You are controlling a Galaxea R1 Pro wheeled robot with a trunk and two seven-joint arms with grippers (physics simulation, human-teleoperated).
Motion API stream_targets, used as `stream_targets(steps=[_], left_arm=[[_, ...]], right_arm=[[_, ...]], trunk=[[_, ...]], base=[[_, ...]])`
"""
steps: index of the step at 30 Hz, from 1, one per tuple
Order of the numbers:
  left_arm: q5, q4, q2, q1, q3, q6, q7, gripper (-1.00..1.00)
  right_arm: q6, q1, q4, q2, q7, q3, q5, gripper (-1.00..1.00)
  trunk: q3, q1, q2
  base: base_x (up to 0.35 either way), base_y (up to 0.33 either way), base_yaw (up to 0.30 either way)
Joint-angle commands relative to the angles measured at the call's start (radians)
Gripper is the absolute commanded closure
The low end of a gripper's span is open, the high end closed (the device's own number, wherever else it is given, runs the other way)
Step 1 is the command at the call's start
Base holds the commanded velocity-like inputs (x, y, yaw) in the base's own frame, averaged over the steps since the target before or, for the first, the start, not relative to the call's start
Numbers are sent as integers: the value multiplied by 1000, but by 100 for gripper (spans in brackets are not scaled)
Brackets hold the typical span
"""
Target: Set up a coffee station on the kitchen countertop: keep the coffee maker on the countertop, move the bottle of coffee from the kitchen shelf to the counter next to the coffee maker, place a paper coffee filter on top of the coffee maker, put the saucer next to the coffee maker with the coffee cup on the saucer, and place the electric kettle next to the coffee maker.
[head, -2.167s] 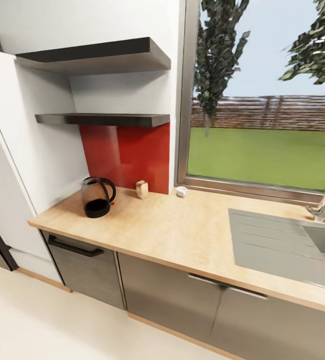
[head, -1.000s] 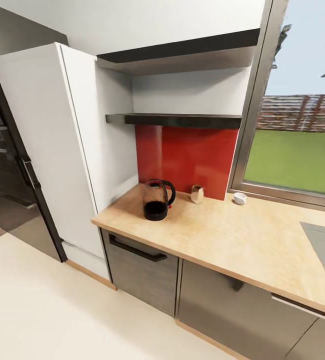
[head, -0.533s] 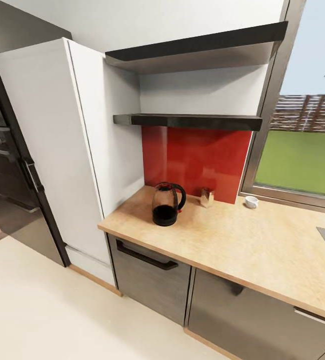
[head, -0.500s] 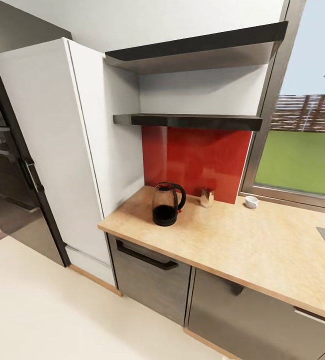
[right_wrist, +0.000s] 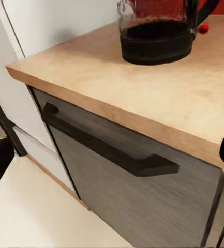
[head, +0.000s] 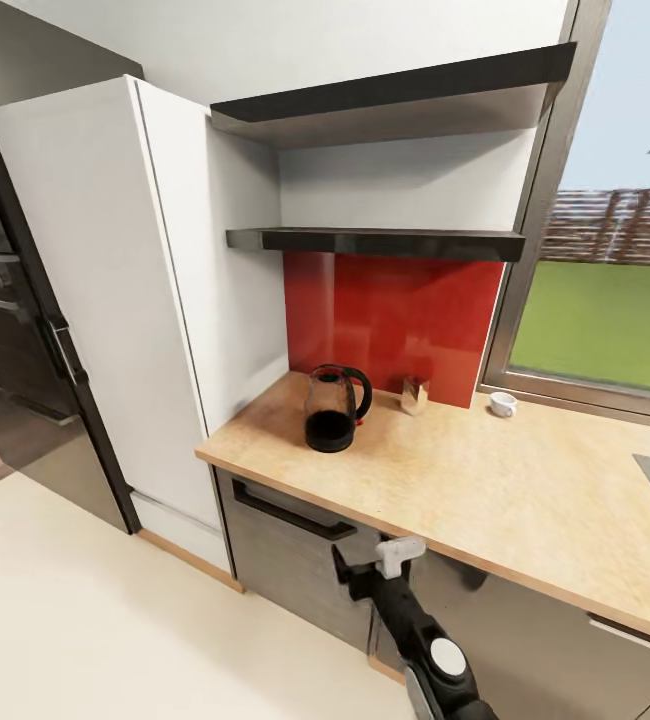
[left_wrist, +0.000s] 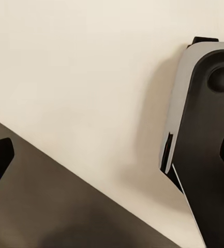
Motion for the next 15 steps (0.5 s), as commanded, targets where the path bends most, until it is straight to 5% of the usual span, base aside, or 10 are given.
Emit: stream_targets(steps=[1, 2, 3, 11, 15], left_arm=[[10, 0, 0, -1, -3, -2, 2, -100], [10, 0, 0, -1, -4, -1, 1, -100], [8, 0, -1, -1, -4, -1, 1, -100], [1, 1, 2, 0, -4, 1, 0, -100], [1, 8, 3, 1, -4, 1, 0, -100]], right_arm=[[50, 0, -55, 3, 10, 0, -3, -100], [134, -1, -175, 16, 19, 4, -4, -100], [147, -1, -194, 23, 20, 5, -4, -100], [196, -115, -227, 42, 13, 4, -2, -100], [248, -159, -227, 41, -35, -53, -2, -100]], trunk=[[-2, 1, -2], [-2, 1, -2], [-2, 1, -2], [-2, 1, -2], [-2, 1, -2]], base=[[0, 0, 0], [0, 0, 0], [0, 0, 0], [22, 0, 0], [245, 0, 0]])
